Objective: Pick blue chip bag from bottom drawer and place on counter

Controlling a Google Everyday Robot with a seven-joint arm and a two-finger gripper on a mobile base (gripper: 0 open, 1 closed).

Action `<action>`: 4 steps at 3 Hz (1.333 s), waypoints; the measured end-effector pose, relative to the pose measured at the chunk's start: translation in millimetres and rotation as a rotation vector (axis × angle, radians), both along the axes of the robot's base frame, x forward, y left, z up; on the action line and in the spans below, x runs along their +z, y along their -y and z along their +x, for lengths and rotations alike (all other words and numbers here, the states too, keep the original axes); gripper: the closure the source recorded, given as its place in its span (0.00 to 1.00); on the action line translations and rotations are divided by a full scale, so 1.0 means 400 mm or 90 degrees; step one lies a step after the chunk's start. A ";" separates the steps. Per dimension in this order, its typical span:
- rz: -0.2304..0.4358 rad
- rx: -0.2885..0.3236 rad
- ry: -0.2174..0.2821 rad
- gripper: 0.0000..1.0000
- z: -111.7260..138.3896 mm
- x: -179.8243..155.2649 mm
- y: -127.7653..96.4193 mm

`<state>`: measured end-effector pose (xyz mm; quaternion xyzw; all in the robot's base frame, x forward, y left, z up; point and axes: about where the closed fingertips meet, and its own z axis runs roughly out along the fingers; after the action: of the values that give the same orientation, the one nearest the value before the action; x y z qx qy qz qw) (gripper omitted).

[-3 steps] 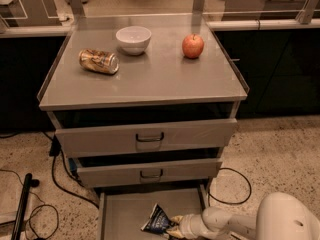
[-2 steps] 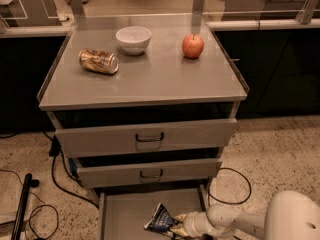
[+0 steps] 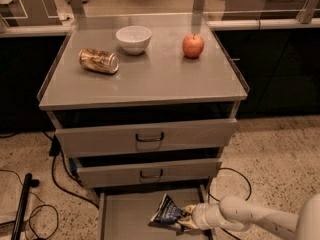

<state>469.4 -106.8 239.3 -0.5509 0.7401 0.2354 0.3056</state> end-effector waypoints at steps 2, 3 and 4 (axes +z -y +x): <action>-0.023 0.018 0.061 1.00 -0.007 0.245 0.057; -0.038 0.018 0.099 1.00 0.008 0.422 0.086; -0.062 0.011 0.156 1.00 0.040 0.604 0.118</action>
Offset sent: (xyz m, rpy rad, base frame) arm 0.0028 -0.0467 0.1726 -0.0723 -0.1655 0.0297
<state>485.4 -154.1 481.0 -0.5959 0.7032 0.1330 0.3644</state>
